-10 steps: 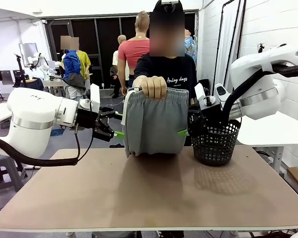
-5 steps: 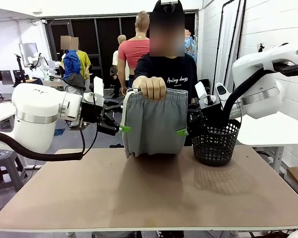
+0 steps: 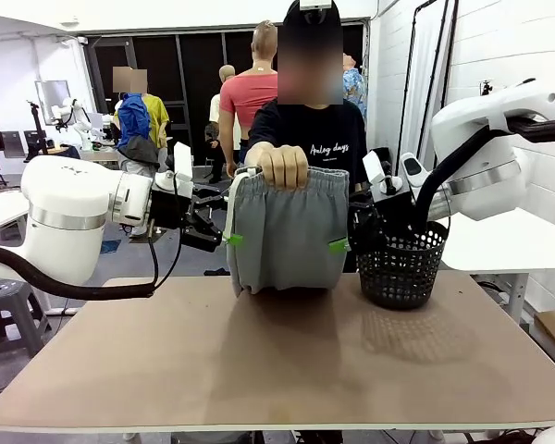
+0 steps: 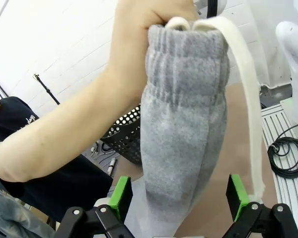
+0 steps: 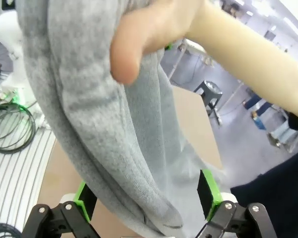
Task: Fold the training pants.
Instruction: Grab both ends of the Training pants handed by a person.
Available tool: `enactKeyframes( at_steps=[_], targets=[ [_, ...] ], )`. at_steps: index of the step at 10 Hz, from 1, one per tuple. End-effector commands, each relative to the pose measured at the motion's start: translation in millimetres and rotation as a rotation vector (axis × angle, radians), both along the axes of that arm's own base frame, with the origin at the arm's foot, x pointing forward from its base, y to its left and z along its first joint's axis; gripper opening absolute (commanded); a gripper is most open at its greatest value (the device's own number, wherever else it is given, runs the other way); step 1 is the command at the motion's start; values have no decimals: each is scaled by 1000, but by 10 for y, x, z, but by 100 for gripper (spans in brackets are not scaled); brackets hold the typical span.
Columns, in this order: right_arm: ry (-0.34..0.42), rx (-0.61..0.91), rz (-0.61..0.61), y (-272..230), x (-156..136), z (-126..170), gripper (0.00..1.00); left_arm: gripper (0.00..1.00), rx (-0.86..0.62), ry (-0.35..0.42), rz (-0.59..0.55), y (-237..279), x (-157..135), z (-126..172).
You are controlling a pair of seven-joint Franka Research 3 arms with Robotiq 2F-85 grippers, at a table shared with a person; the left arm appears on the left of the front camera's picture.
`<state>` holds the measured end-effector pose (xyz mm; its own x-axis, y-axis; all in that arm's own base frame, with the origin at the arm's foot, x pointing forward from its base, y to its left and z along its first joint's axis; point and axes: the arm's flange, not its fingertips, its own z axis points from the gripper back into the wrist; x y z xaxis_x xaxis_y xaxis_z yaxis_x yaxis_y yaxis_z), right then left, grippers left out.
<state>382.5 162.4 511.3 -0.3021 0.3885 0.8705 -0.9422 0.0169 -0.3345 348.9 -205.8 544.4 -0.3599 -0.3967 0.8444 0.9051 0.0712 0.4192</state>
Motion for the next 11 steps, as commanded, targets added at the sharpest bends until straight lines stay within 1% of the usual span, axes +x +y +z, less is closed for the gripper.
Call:
enactKeyframes(
  at_steps=[1, 4, 8, 11],
  targets=[
    [14, 91, 48, 102, 78, -56, 100, 100, -50, -26, 13, -52, 23, -43],
    [20, 120, 62, 128, 37, -96, 100, 100, -70, 15, -10, -180, 73, -110],
    [-6, 229, 119, 204, 25, -59, 100, 100, -108, 48, -27, -284, 105, -204],
    [21, 275, 163, 251, 40, -67, 100, 100, -141, 69, -29, -323, 133, -266]
  ],
)
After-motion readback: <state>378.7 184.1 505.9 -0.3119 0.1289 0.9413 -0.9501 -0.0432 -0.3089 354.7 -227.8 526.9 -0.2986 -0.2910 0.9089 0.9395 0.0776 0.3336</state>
